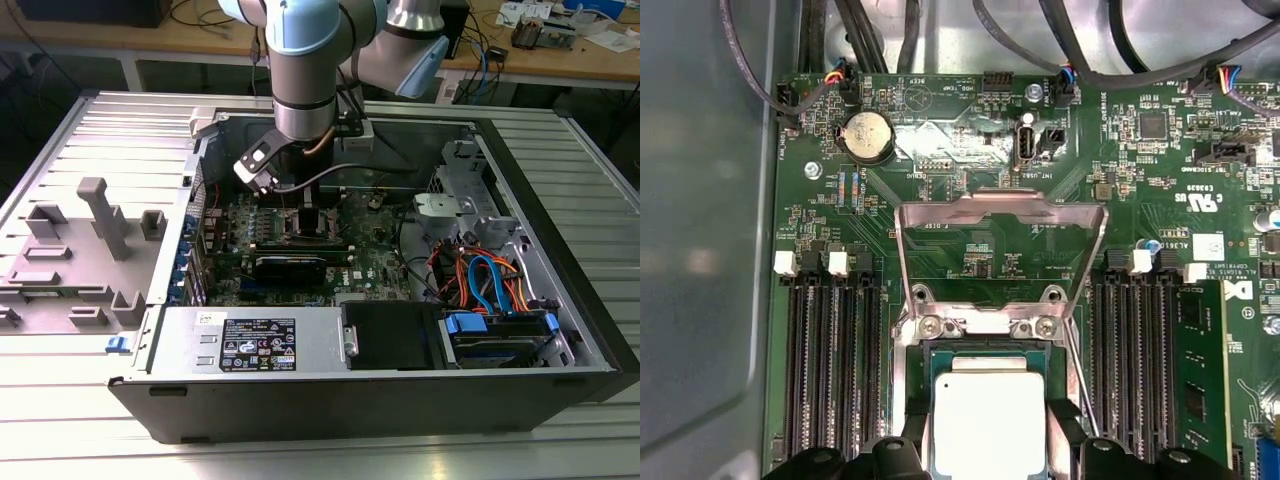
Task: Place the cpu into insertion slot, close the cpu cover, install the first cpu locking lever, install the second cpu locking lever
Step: 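Place the cpu into insertion slot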
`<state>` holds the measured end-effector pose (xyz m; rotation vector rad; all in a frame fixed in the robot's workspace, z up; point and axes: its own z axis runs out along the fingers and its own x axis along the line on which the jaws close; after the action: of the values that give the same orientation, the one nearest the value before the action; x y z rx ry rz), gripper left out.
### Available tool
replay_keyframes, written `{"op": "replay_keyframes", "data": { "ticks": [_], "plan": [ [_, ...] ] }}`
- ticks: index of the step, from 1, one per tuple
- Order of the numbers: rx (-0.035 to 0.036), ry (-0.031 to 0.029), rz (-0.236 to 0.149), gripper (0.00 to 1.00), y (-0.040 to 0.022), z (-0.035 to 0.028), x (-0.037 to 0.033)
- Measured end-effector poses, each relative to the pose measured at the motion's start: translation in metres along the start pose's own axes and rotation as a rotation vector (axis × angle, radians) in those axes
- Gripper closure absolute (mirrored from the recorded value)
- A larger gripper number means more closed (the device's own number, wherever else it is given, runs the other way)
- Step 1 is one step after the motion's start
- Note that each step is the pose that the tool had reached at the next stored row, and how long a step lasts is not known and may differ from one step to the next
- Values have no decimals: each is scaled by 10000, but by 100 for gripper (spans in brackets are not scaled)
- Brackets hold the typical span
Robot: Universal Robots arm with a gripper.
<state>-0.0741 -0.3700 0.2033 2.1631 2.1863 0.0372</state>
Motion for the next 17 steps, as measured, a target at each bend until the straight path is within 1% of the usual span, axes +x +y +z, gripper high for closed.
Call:
{"op": "replay_keyframes", "data": {
  "ticks": [2, 3, 4, 6, 7, 17],
  "plan": [
    [-2, 3, 1, 46, 1, -8, 0],
    [-3, -6, -1, 46, 1, -8, 0],
    [-1, -39, 0, 46, 1, -7, 1],
    [1, -87, 31, 46, 1, -2, 5],
    [2, -98, 50, 46, 1, 4, 6],
    [5, -111, 109, 46, -2, 37, 11]
  ]
}}
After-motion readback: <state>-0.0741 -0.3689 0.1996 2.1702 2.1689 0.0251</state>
